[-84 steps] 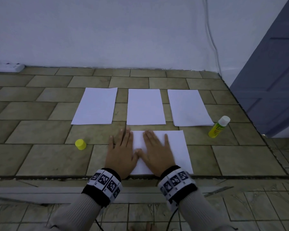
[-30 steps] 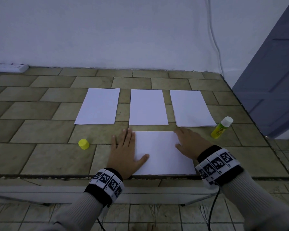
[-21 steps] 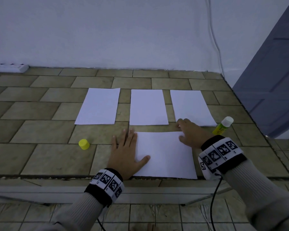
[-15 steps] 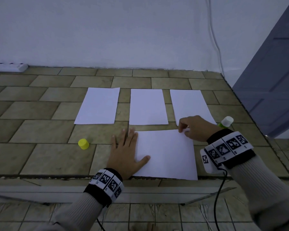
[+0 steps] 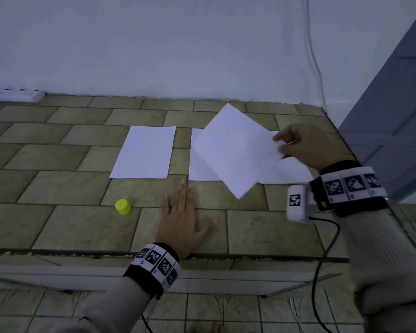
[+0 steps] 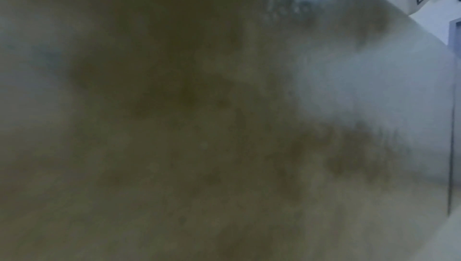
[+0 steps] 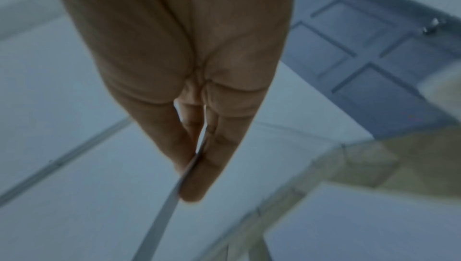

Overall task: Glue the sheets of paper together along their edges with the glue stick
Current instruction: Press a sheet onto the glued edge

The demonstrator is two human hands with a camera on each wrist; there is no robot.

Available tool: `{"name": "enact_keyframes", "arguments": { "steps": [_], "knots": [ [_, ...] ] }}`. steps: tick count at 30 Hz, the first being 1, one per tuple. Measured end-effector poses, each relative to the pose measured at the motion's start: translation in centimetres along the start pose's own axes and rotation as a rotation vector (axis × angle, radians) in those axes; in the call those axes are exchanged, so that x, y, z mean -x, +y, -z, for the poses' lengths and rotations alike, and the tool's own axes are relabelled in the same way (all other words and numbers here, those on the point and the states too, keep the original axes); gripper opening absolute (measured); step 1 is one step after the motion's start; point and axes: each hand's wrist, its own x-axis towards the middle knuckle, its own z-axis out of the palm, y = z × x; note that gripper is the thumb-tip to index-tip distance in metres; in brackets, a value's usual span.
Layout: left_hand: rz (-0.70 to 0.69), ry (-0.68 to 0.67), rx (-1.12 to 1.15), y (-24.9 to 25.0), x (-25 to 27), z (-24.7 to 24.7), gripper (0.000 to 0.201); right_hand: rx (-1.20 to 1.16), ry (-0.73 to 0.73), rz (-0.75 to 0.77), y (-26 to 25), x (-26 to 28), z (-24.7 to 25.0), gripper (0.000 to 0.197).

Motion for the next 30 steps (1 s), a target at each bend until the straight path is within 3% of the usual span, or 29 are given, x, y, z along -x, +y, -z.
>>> {"name": "enact_keyframes", "arguments": {
  "steps": [3, 5, 11, 16, 30],
  "knots": [
    [-0.001, -0.013, -0.015, -0.1, 0.0, -0.1, 0.107, -0.282, 0.059, -0.096, 0.6, -1.0, -4.2, 0.021],
    [-0.004, -0.006, -0.019, -0.1, 0.0, 0.0, 0.106, -0.313, 0.083, -0.140, 1.3, -1.6, -7.0, 0.020],
    [0.001, -0.018, -0.027, 0.0, 0.0, 0.1, 0.105, -0.093, 0.063, -0.213, 3.1, -2.9, -11.6, 0.029],
    [0.007, -0.029, -0.042, 0.1, 0.0, 0.1, 0.105, 0.062, -0.001, -0.191, 3.0, -3.2, -12.0, 0.036],
    [0.011, -0.052, -0.088, 0.1, -0.1, 0.1, 0.106, 0.289, -0.091, -0.173, 3.1, -3.8, -12.9, 0.032]
  ]
}}
